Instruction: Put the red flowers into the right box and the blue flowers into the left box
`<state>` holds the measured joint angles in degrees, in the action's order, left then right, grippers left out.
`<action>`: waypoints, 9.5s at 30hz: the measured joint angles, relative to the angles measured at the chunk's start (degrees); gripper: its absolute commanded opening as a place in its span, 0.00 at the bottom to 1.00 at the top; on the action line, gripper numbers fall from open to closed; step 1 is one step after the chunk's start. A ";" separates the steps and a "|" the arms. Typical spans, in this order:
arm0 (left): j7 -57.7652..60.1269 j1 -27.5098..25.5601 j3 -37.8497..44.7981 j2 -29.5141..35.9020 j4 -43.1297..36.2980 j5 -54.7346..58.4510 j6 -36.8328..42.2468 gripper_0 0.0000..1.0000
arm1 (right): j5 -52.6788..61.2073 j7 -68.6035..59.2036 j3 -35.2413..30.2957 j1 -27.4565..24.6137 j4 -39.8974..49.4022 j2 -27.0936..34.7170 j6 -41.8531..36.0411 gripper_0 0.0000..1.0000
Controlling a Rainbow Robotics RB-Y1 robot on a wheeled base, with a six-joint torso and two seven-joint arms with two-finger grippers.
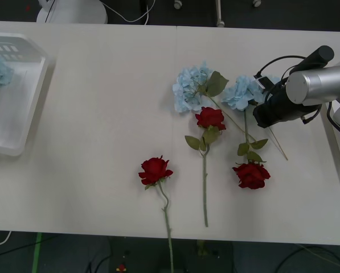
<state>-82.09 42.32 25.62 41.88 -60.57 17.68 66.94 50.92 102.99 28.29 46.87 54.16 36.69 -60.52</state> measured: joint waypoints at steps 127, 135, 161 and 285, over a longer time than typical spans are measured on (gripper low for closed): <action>-71.43 -33.56 -23.00 -20.20 -38.53 93.59 -24.44 0.00 | 26.10 5.39 -10.03 10.78 25.38 -24.89 7.55 0.86; -68.90 -33.60 -16.51 -15.55 -36.30 91.13 -21.65 0.00 | 27.90 7.47 -9.80 10.78 25.38 -19.59 7.96 0.91; -34.97 -21.69 6.50 -4.20 -9.76 35.15 -15.88 0.00 | 24.94 -74.35 -2.22 10.59 25.80 1.71 1.80 0.91; 28.43 -48.53 -64.59 -18.48 -57.15 -16.88 -10.12 1.00 | -21.76 -169.66 -11.34 -19.25 26.90 -9.83 -17.95 0.00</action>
<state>-53.66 -6.21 -38.97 23.40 -117.72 0.80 56.82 29.16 -66.67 16.95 27.62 81.06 26.86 -78.47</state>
